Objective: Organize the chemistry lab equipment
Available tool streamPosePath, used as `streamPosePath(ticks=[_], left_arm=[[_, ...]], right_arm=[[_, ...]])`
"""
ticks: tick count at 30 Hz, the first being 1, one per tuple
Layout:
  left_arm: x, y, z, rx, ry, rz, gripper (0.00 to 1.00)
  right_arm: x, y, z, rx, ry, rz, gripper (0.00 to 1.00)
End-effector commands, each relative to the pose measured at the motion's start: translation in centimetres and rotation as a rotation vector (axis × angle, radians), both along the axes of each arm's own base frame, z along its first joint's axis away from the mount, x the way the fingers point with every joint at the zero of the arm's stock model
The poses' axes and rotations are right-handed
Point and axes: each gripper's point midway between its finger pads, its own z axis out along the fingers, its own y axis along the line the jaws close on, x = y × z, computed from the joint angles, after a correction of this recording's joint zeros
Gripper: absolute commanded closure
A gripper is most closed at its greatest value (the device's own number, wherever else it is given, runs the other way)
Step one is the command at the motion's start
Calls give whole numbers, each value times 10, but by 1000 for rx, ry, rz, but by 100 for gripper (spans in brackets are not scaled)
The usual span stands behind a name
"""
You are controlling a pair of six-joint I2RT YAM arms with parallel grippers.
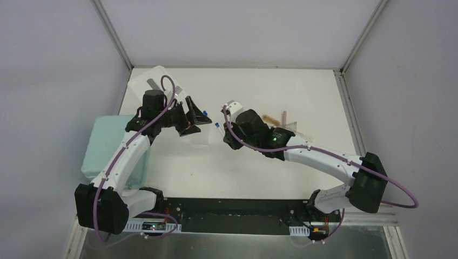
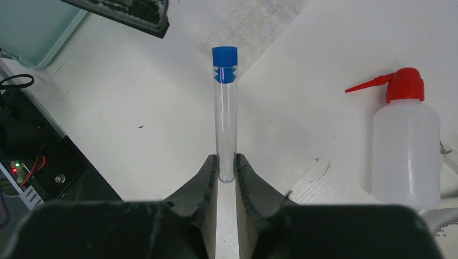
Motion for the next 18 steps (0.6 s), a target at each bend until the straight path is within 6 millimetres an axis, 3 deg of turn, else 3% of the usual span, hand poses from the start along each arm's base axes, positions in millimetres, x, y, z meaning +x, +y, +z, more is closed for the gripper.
streamPosePath(ticks=[1,9,18], left_arm=[[1,-12,19,-89,-11,-65,15],[0,-23,17,-105,11,-110,30],[3,-28,25,-126,-16,-122,31]], right_arm=[[0,10,41,51,-97,56,94],[-5,13,48,38,-118,91,94],[-7,17,45,24,-110,108,95]])
